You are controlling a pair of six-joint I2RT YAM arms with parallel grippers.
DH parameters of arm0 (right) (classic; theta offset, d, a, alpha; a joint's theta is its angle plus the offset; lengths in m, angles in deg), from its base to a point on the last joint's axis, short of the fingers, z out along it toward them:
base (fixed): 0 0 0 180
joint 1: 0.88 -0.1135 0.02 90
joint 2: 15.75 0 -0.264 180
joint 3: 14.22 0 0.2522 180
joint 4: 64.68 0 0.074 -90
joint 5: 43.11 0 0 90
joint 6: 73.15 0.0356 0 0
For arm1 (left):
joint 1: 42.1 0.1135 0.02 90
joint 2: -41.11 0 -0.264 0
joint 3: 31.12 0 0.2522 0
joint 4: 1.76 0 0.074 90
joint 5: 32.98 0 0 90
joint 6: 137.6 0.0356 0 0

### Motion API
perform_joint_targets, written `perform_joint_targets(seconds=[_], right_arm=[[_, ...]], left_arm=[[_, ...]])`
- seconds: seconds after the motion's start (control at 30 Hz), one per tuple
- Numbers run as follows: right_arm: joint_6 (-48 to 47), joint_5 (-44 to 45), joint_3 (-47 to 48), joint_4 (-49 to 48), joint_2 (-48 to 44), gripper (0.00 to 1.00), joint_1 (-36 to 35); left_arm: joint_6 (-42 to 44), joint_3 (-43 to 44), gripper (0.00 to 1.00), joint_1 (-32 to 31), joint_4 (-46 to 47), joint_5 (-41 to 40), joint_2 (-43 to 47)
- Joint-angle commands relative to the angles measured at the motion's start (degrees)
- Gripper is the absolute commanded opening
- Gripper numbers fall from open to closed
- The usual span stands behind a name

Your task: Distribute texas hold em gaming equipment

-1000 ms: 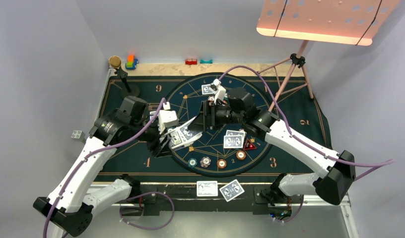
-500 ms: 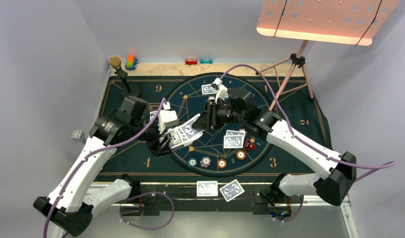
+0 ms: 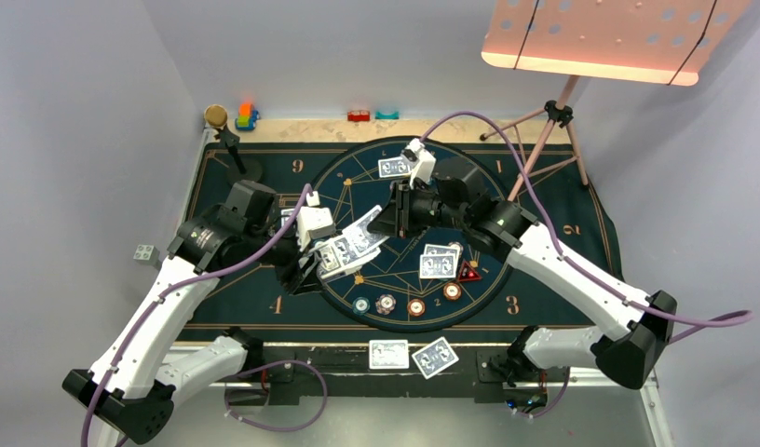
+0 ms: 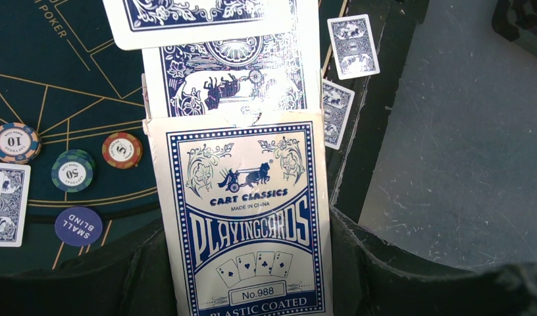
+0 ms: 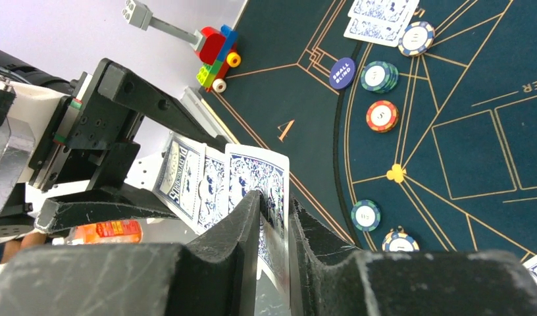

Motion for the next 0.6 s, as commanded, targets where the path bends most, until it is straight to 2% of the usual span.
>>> perform_joint_targets(seconds=[0.0,0.23,0.33,0.57], right_arm=[[-1.8,3.1,3.5,1.2,-2.2,0.2,-0.1],[-1.6,3.4,5.4,0.8,-2.9,0.09,0.0],[-1.4,3.3,6.2,1.0,-3.3,0.0,0.5],[-2.9,3.8,9.2,2.0,-4.8,0.0,3.9]], left_arm=[[-0.5,0.3,0.0,0.3,1.7,1.8,0.4],[-0.5,0.2,0.0,0.3,1.6,2.0,0.7],[-0.4,0.1,0.0,0.3,1.4,1.8,0.9],[-0.3,-0.4,0.0,0.3,1.1,1.9,1.3]])
